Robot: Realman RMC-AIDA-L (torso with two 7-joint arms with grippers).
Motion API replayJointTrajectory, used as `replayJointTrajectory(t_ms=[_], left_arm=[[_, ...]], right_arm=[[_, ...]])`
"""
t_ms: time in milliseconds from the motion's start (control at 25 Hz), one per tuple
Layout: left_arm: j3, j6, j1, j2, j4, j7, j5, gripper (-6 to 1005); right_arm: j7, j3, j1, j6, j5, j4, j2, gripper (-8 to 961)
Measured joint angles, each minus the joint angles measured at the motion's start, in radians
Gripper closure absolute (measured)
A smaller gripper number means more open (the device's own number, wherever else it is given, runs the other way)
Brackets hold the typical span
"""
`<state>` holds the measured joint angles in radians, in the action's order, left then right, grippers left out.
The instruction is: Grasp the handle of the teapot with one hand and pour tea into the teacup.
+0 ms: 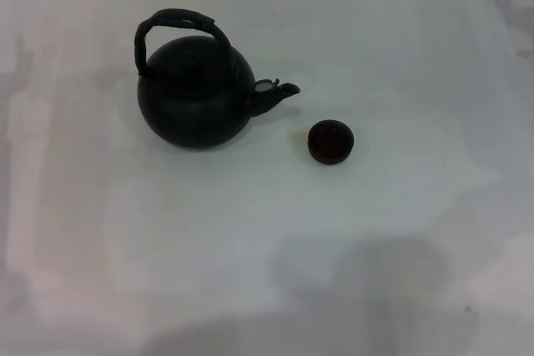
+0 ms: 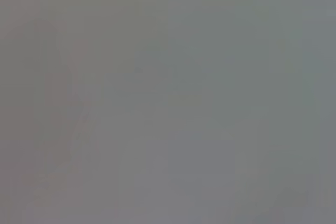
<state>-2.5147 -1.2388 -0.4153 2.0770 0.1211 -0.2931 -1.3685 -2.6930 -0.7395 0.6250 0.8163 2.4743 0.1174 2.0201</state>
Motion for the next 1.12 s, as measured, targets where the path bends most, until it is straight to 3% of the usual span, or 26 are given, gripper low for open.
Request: replayJointTrajectory(t_ms=[1120], left_arm=[[-0.012, -0.012, 0.046, 0.003, 0.041, -0.003, 0.052, 169]], right_arm=[[0.010, 0.000, -0.062, 0.059, -0.001, -0.011, 0.005, 111]])
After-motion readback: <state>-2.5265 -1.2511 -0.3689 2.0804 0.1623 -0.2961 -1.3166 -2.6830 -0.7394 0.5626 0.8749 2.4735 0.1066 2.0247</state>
